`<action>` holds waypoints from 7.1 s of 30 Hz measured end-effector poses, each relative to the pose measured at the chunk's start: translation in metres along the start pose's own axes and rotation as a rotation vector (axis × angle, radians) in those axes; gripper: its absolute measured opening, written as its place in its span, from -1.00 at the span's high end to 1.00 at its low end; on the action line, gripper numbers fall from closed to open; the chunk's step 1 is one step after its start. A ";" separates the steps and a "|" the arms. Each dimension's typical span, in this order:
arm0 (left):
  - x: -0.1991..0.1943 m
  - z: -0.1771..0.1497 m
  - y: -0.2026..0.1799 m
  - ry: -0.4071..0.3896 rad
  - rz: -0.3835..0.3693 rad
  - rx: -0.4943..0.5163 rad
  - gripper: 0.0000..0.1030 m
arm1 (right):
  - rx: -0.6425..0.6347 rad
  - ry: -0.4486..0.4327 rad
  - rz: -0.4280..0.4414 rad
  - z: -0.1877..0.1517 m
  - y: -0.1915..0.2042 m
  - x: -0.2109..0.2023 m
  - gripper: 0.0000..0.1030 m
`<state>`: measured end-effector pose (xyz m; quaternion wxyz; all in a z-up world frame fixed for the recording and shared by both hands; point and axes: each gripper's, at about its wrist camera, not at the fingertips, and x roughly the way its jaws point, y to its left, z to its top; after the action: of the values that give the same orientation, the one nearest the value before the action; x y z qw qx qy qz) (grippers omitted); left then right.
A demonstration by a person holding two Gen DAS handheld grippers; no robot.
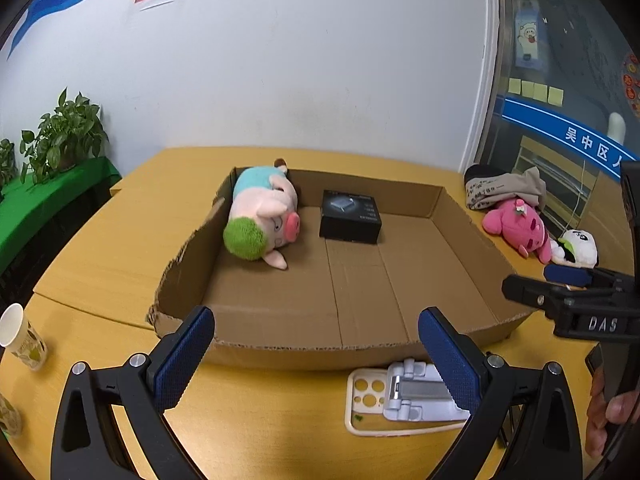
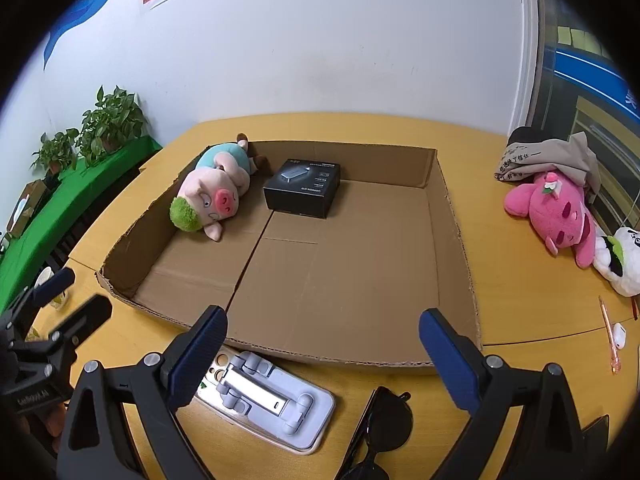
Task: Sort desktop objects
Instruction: 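Move the left tool down toward the black sunglasses beside the box, then close the left tool on the black sunglasses frame, then lift the sunglasses with the left tool and carry them over the box, then open the left tool to drop the sunglasses into the box, withdraw, then move the left tool toward the white phone stand on the table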
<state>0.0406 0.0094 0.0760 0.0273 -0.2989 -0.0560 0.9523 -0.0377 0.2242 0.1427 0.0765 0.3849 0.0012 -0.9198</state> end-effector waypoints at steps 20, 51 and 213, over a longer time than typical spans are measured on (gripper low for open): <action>0.020 -0.055 -0.063 0.253 -0.366 0.076 -1.00 | 0.248 0.234 0.065 -0.070 -0.104 0.029 -0.89; 0.070 -0.122 -0.151 0.592 -0.689 -0.011 0.58 | 0.350 0.359 0.232 -0.109 -0.110 0.052 0.28; -0.014 0.046 -0.057 -0.098 -0.041 0.134 -0.99 | 0.021 -0.005 -0.067 0.021 -0.024 -0.019 -0.57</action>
<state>0.0272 0.0603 0.1282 0.0640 -0.2484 0.0007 0.9665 -0.0428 0.2492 0.1694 0.0415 0.3832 0.0042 -0.9227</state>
